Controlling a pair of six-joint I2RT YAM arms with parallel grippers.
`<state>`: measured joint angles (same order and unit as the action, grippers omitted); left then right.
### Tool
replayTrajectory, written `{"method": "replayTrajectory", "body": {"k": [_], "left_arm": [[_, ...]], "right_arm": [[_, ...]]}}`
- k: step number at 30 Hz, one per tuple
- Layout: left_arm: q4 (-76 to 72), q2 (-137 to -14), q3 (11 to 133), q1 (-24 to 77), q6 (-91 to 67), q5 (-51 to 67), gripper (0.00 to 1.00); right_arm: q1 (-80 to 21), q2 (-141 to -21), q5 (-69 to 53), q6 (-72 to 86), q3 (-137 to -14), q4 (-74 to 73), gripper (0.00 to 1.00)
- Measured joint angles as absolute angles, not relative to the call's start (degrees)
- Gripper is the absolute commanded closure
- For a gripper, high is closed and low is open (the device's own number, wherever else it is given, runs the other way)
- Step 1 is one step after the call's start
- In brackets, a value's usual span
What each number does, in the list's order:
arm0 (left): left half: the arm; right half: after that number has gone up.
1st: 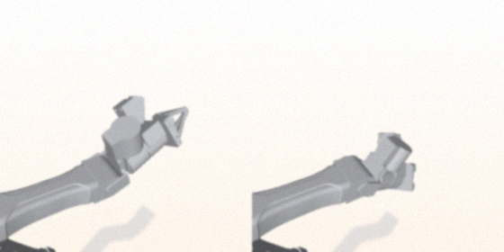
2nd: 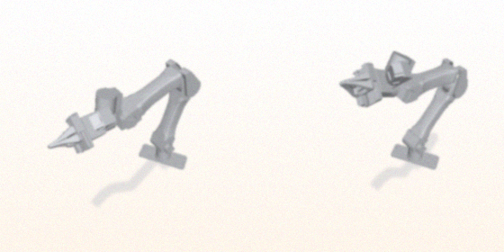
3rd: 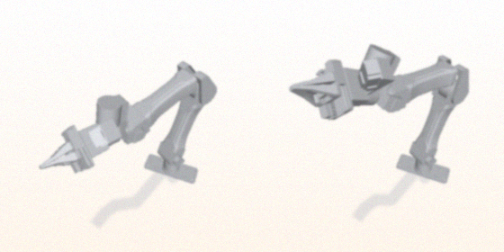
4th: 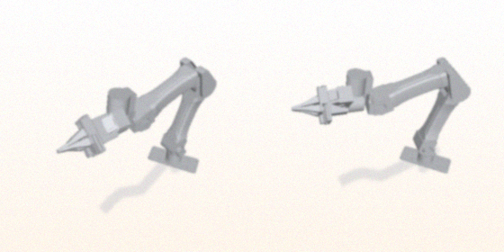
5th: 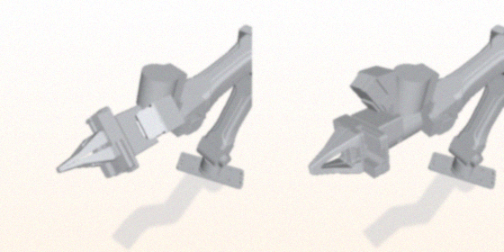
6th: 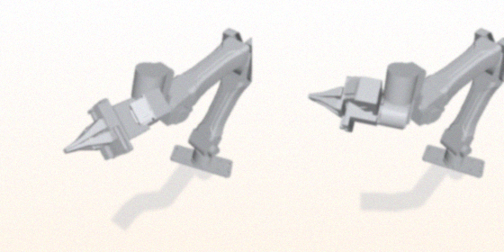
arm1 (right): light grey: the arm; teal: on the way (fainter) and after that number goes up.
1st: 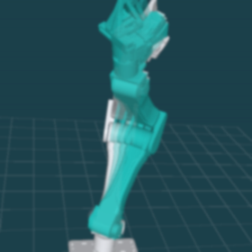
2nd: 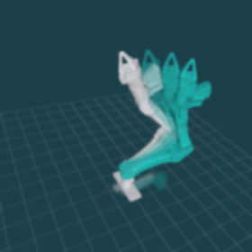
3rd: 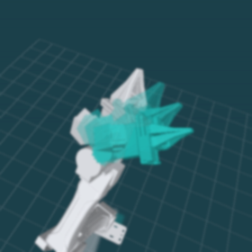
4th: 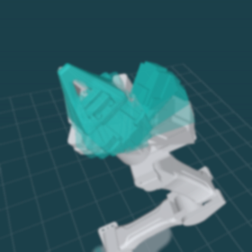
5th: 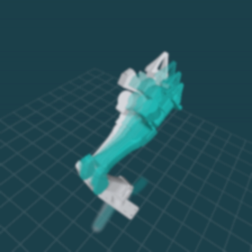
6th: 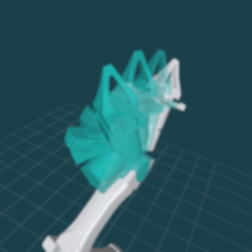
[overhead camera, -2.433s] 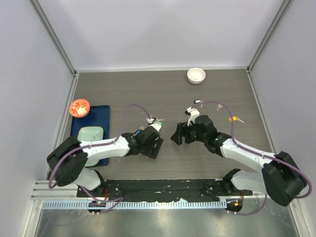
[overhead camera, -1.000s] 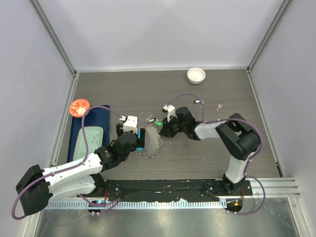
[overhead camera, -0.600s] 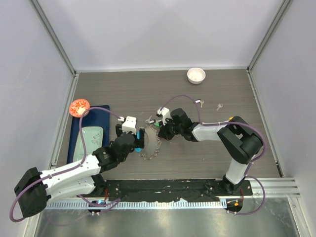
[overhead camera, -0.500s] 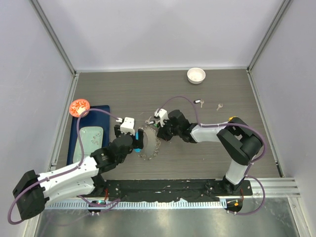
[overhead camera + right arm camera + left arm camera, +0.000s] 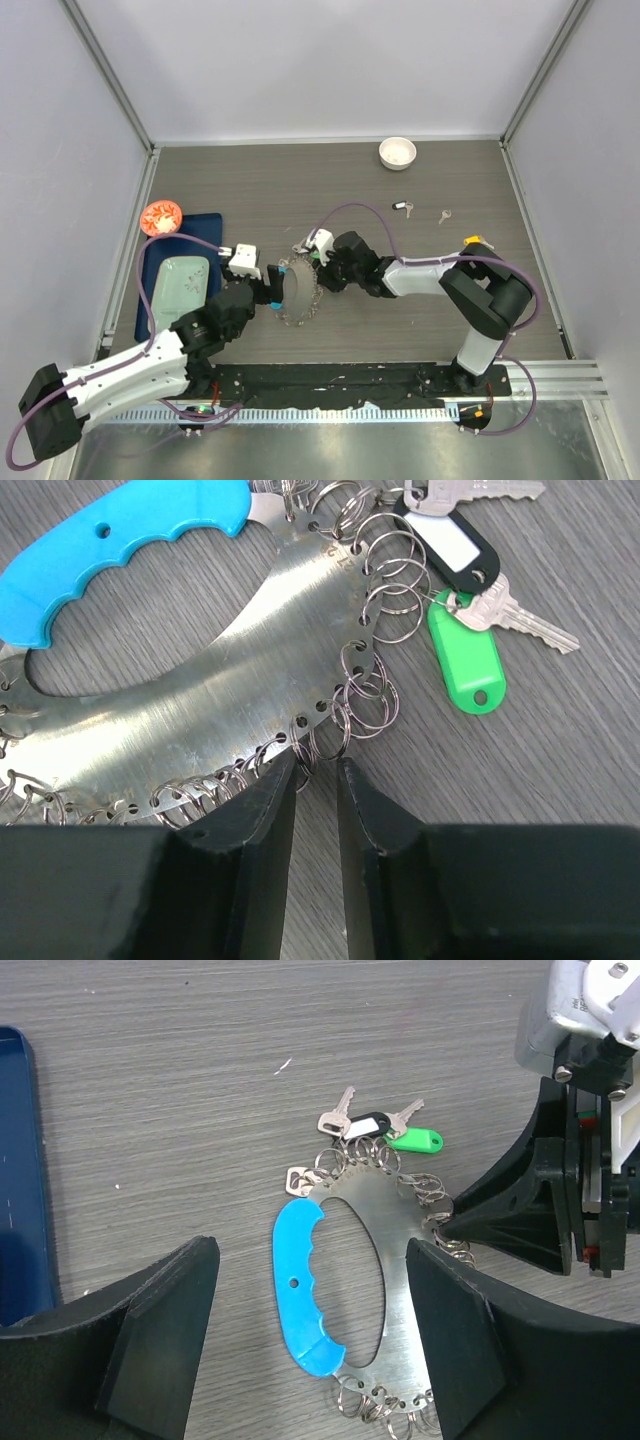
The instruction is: Put the keys on the keyring
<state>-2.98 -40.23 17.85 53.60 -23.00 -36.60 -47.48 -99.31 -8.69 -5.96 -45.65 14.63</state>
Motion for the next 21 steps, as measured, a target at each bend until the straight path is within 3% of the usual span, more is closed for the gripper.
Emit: {"method": "replayTrajectory", "body": {"k": [12, 21], "left_arm": [[-4.08, -45.93, 17.82, 53.60, -22.02, -36.82, 0.20], [-4.10, -45.91, 17.82, 53.60, -22.00, -36.82, 0.20]], "right_arm": [[-47.46, -98.83, -5.98, -5.63, -45.04, 15.33, 0.47], [-47.46, -97.10, -4.08, -5.52, -45.04, 15.29, 0.43]]}}
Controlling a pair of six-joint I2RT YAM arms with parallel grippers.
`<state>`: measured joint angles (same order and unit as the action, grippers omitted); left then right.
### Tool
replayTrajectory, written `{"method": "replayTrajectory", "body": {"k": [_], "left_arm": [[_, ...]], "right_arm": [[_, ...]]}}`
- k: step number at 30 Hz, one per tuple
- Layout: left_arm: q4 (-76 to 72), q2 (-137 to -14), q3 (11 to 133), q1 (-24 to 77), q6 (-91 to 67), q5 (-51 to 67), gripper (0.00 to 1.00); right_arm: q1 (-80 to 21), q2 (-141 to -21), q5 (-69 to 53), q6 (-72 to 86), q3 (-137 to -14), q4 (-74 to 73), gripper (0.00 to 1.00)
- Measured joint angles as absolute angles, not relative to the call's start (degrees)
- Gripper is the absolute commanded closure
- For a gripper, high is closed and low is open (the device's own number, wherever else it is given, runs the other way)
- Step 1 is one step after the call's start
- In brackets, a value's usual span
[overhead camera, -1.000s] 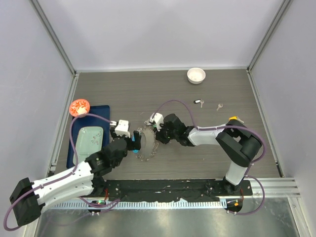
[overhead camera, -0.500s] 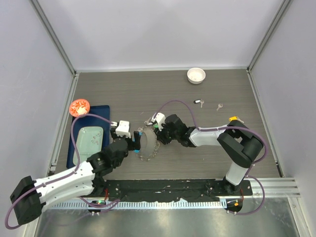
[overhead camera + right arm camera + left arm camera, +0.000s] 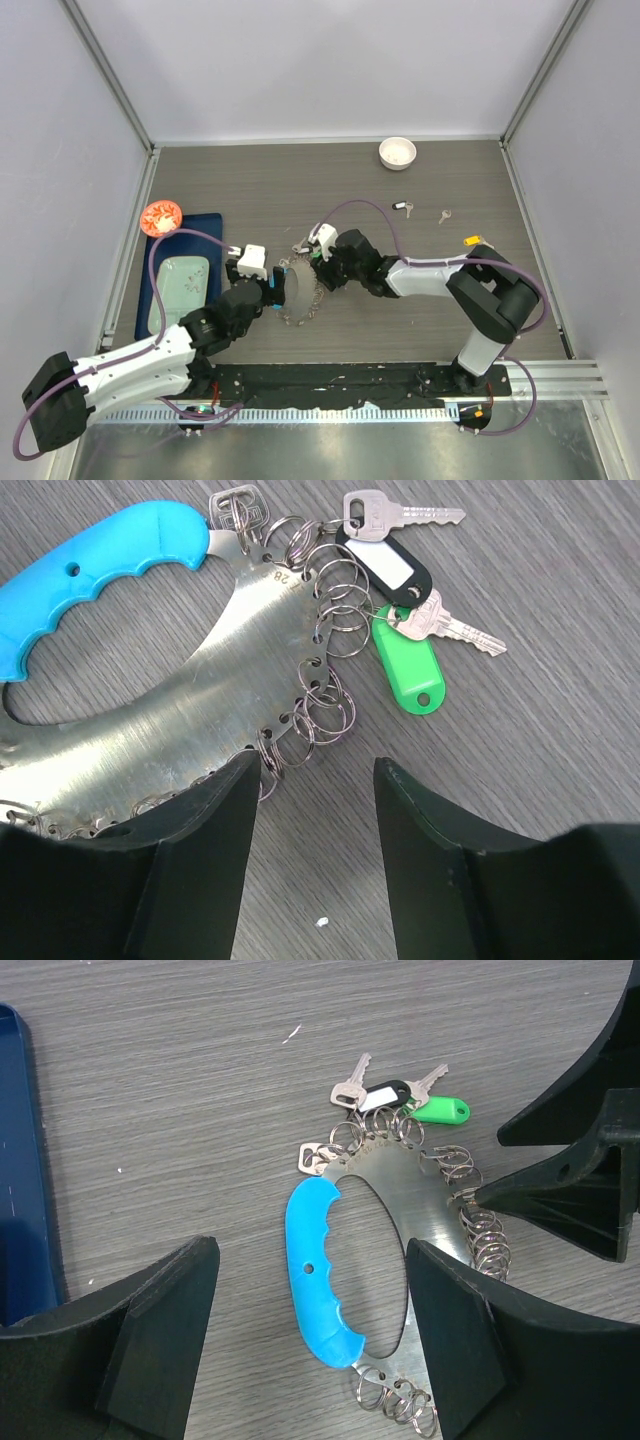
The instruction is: Put the keys on the keyring
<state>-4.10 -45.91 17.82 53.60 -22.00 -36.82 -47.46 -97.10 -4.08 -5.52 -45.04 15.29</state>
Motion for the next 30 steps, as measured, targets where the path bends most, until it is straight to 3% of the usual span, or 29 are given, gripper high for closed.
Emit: {"method": "replayTrajectory", "body": {"k": [6, 10, 16, 30], "left_arm": [[-4.10, -45.87, 17.82, 53.60, -22.00, -36.82, 0.20], [-4.08, -45.87, 17.82, 53.60, -22.00, -36.82, 0.20], [-4.08, -45.84, 17.82, 53.60, -22.00, -36.82, 0.20], [-4.03, -45.21, 17.82, 53.60, -22.00, -36.82, 0.20]], "right_arm": [[-48.03, -96.47, -2.68, -5.98, -45.04, 14.85, 0.43], [-49.25, -96.47, -1.65, -7.33, -45.15, 14.09, 0.58], [-50.85, -96.47, 0.32, -8.40, -45.45, 13.17, 0.68], [-49.98, -96.51, -0.16, -5.96, -45.54, 12.80, 0.67]]}}
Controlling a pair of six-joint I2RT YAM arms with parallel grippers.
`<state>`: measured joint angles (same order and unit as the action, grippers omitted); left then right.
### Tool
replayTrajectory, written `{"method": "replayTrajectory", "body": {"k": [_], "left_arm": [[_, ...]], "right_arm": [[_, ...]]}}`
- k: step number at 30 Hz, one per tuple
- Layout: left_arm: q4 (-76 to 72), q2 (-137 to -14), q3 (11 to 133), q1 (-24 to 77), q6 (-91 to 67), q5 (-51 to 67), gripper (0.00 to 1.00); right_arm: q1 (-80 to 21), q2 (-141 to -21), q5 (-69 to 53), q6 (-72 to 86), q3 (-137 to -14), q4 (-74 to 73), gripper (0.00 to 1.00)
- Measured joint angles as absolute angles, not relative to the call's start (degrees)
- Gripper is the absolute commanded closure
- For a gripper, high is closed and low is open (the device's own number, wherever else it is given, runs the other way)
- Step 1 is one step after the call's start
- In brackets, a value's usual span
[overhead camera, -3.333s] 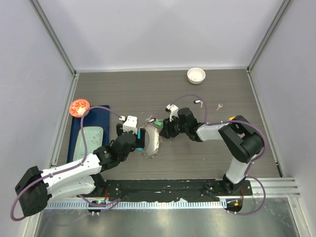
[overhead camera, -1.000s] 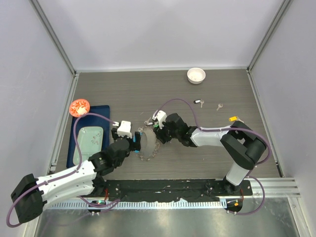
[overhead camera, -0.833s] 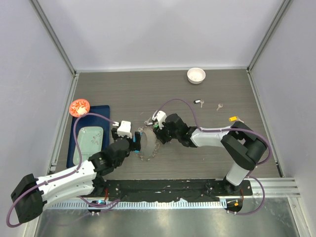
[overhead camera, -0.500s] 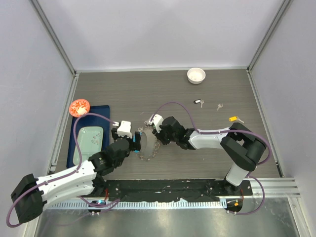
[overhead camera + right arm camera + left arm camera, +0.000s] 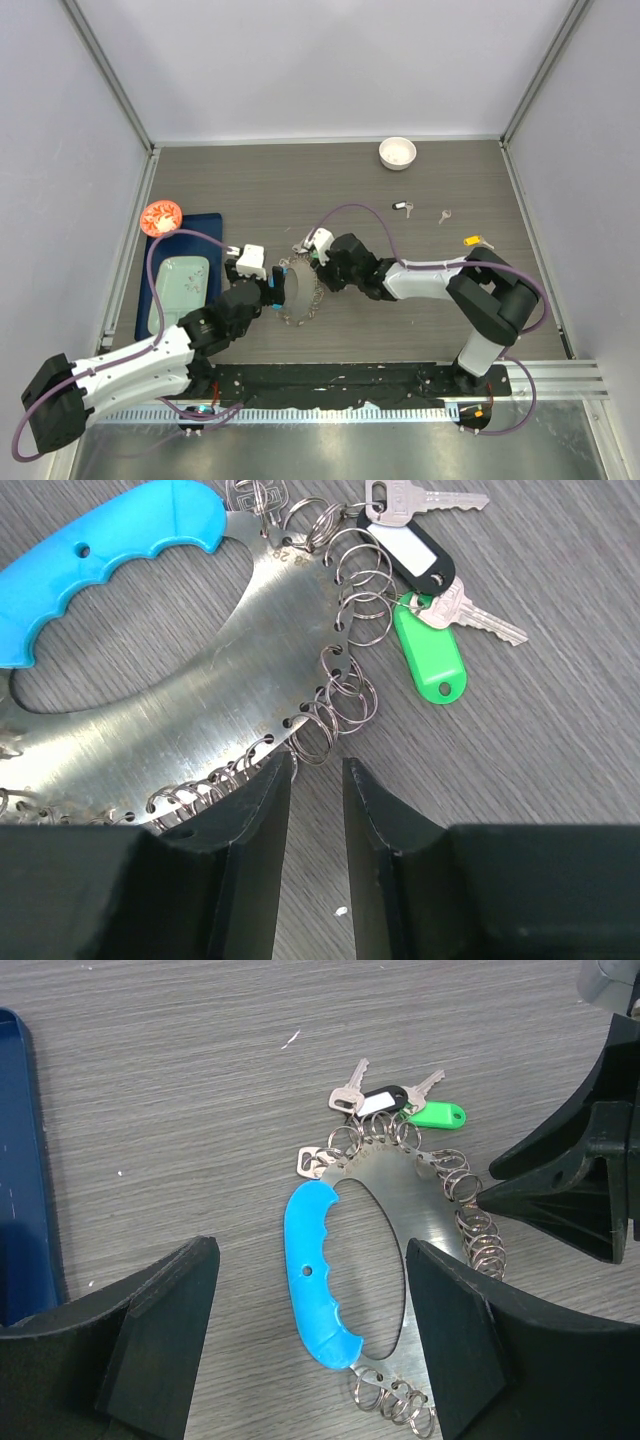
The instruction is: Put the keys on the keyring
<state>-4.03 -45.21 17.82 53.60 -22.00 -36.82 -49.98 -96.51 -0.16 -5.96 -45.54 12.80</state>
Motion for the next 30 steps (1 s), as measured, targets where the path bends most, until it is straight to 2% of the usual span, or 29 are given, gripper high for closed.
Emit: {"method": "replayTrajectory", "body": {"k": [10, 20, 23, 30], "left_arm": [[-4.01, -44.36, 17.82, 53.60, -22.00, -36.82, 0.20], [-4.01, -44.38, 17.82, 53.60, -21.98, -36.82, 0.20], [-4.01, -44.38, 17.82, 53.60, -21.98, -36.80, 0.20], [-4.01, -44.42, 17.82, 53.60, -21.96, -36.77, 0.20]], "right_arm": [[-46.87, -98.61, -5.63, -1.65, -45.54, 13.69, 0.72], [-45.78, -99.61, -9.26, -0.89, -45.54, 15.88, 0.72], [-45.60, -100.01, -10.13, -0.86, -45.54, 16.36, 0.76], [-45.52, -100.14, -10.96, -0.47, -45.54, 16.75, 0.94]]}}
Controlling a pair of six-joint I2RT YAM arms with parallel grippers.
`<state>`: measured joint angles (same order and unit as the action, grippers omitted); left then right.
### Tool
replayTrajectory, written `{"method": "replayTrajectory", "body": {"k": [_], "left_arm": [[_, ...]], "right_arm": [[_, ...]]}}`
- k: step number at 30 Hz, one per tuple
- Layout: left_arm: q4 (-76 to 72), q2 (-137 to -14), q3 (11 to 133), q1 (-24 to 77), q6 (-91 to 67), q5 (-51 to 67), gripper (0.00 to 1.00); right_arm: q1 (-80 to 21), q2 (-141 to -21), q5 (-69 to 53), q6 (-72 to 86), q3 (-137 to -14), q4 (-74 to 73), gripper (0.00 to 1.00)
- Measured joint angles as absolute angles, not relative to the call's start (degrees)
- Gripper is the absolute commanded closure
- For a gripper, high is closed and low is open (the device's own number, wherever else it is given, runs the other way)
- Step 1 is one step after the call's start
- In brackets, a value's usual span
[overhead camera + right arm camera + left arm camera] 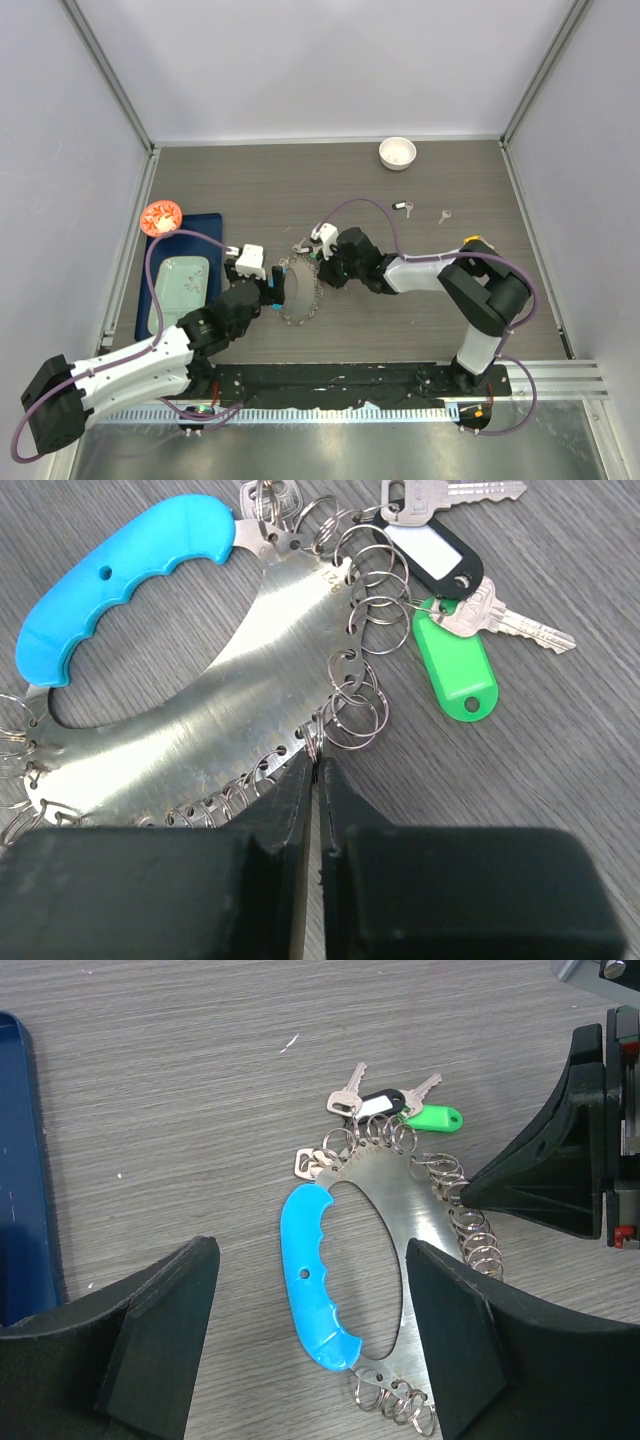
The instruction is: Put the keys on the keyring
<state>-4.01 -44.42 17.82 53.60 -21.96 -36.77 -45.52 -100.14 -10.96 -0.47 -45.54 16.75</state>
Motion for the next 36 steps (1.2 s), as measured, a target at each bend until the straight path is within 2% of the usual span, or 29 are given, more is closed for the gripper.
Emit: {"method": "replayTrajectory", "body": {"k": [10, 18, 22, 25, 28, 31, 36], "left_arm": [[-4.10, -44.47, 17.82, 53.60, -21.58, -34.81, 0.23], [-8.25, -39.42, 16.64, 53.60, -18.57, -27.57, 0.22], [-11.86, -38.17, 16.34, 52.82, -16.27, -23.44, 0.26], [-15.18, -38.68, 16.34, 49.84, -15.00, -16.51, 0.27], [-18.57, -41.08, 16.43, 42.70, -14.59, -4.84, 0.33], [-22.79, -45.01, 16.45, 36.80, -14.63, 6.83, 0.35], [-26.74, -52.14, 18.11, 32.10, -14.57, 25.32, 0.36]], "right_arm": [[-45.52, -96.27, -11.35, -1.48, -45.54, 12.95, 0.99], [-45.52, -87.02, -11.92, -3.51, -44.05, 13.28, 0.99], [-45.23, -83.72, -13.26, -4.58, -44.03, 14.66, 0.99], [-44.80, -82.13, -15.90, -4.62, -43.99, 15.90, 0.99], [-44.25, -80.31, -19.55, -4.43, -42.52, 18.04, 0.99], [-43.77, -78.67, -22.46, -4.21, -40.58, 19.22, 0.99], [-42.59, -76.95, -26.98, -3.36, -37.26, 21.10, 0.99]]}}
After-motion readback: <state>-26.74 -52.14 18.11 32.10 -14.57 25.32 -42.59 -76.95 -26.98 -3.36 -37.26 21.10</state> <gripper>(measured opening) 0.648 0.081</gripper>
